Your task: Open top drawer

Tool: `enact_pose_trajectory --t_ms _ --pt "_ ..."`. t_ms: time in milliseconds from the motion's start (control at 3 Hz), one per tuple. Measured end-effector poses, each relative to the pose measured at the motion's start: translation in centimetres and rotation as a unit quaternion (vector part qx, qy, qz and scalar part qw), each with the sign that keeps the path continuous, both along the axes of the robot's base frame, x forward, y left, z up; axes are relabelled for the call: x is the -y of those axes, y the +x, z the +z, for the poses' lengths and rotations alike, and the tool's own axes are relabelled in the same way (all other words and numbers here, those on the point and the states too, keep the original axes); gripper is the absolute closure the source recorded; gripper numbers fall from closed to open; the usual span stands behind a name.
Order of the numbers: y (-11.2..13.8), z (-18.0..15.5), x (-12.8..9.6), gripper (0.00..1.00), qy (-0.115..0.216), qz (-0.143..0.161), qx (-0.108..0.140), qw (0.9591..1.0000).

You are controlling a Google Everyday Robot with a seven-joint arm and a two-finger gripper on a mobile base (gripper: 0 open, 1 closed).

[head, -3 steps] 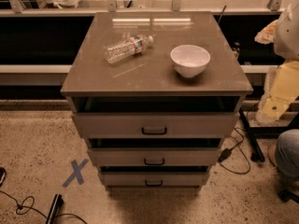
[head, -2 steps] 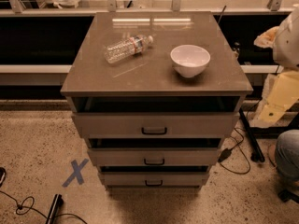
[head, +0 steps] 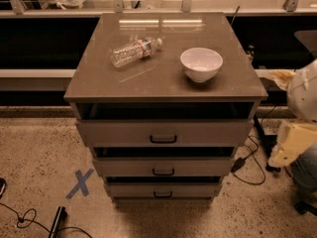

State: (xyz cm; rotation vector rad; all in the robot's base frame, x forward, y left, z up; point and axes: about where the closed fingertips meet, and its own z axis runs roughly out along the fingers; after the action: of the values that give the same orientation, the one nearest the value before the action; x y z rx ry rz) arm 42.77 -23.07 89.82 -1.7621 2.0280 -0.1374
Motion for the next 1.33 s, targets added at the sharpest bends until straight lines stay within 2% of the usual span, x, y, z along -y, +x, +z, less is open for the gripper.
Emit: enact_pose_trajectory --t_ms 333,667,1000,1333 --pt "0.3 -0.6 -0.4 0.00 -0.011 0.002 -0.008 0.9999" --pt "-0.3 -4.3 -1.0 0.00 0.004 0.016 -0.020 0.9997" --pt "-1.1 -8.5 -1.7 0.00 0.031 0.047 0.015 0.9983" --pt "0.2 -9.5 -1.5 0.00 0.070 0.057 0.078 0.9929"
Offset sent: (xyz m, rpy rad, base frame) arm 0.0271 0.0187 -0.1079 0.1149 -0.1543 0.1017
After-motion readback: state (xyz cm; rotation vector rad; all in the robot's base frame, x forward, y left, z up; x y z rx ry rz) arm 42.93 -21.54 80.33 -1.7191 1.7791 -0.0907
